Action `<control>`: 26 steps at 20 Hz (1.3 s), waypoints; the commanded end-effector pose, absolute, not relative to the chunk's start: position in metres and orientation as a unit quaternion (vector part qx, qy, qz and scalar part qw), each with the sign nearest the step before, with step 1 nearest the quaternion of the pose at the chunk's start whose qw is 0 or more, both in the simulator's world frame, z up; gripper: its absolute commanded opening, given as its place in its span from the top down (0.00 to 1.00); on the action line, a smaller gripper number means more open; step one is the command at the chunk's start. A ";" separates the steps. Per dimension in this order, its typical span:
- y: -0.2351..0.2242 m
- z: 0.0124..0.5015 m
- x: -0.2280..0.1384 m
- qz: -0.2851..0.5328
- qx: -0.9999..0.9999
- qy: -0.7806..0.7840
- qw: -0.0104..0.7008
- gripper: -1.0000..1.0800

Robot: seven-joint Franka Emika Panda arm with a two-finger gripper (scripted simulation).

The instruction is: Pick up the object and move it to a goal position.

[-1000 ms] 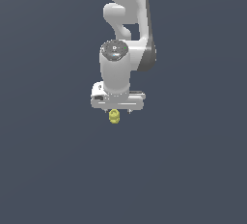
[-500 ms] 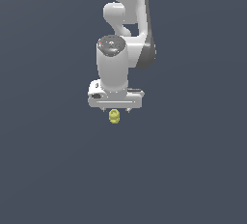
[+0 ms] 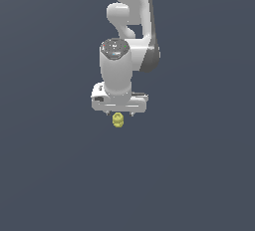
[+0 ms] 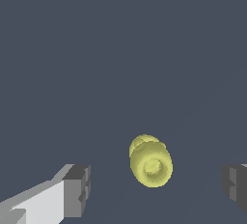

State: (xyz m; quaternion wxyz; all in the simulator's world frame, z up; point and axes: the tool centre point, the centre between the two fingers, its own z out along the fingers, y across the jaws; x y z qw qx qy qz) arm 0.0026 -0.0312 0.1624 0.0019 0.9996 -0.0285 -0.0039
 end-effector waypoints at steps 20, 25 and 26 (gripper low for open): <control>-0.046 0.105 -0.037 0.000 0.973 -0.230 0.000 0.04; -0.047 0.101 -0.040 0.000 0.970 -0.244 0.000 0.04; -0.047 0.101 -0.040 0.000 0.970 -0.244 0.000 0.04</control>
